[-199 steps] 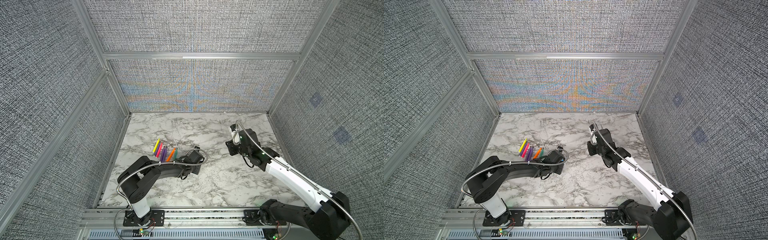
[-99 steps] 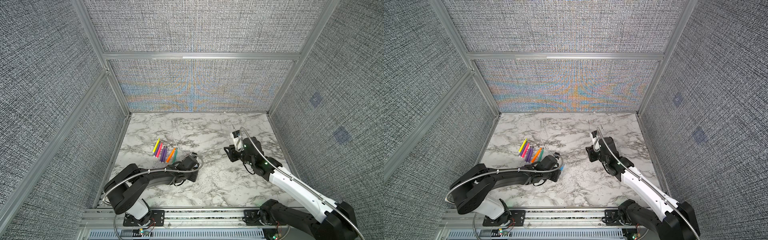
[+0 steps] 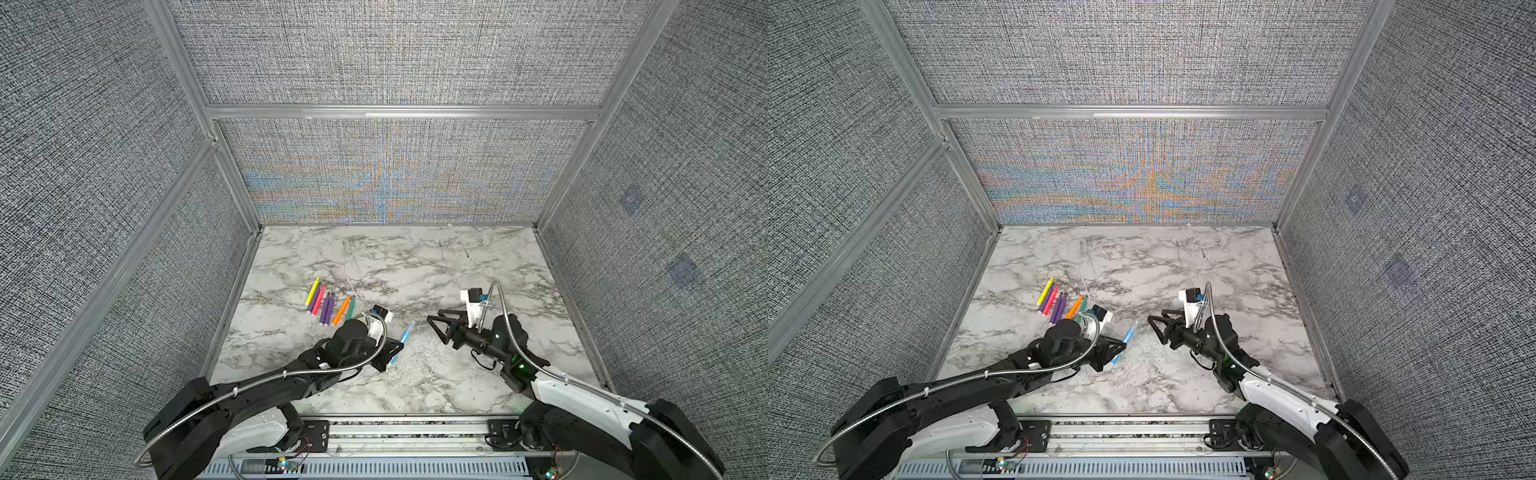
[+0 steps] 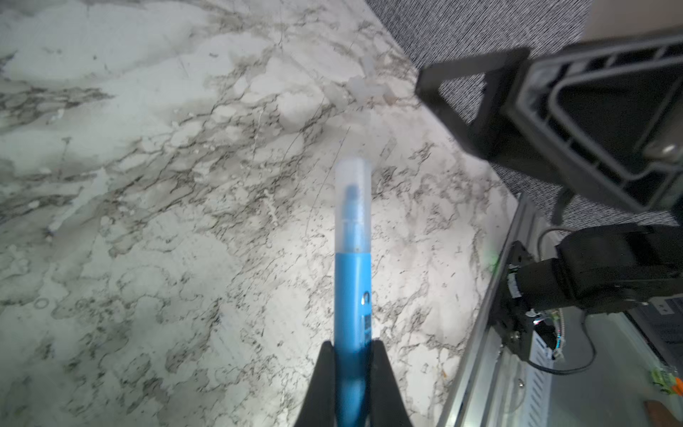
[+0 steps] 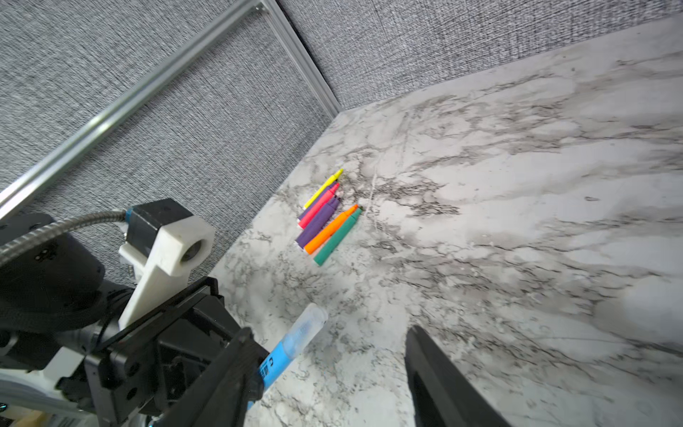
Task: Remove pen caps from pens
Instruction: Open the pen cap on the pen.
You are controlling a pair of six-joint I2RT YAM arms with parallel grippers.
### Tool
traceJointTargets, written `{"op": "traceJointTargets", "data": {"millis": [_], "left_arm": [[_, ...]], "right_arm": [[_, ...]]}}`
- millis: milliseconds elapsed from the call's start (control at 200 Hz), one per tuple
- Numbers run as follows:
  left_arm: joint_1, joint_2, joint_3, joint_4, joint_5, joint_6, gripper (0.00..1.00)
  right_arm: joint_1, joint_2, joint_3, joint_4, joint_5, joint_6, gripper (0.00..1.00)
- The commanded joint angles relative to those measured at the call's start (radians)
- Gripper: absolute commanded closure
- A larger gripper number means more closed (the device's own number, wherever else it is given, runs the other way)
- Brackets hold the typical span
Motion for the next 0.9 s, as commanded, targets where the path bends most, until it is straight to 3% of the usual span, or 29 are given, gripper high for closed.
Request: {"op": "traceJointTargets", "data": {"millis": [0,175,405,645,895], "left_arm": [[-0.006,-0.055,-0.002,0.100,0.031,-0.020,0.99],[-0.024,-0.139,-0.009,0.094,0.034,-0.019,1.00],[-0.038,-0.205,-0.045,0.095,0.028,-0.019,0.99],[-0.050,-0.250,-0.049,0.082,0.020,-0.008,1.00],[-0.055,-0.245,-0.051,0.089,0.014,-0.003,1.00]], "right_arm": [[0.052,0.033,-0.021,0.271,0.036,0.073,0.33],[0.133,0.115,0.006,0.388,0.063,0.083,0.33],[0.199,0.183,0.067,0.407,0.082,0.058,0.37],[0.221,0.228,0.092,0.442,0.079,0.064,0.56],[0.238,0.216,0.096,0.435,0.086,0.055,0.90]]}}
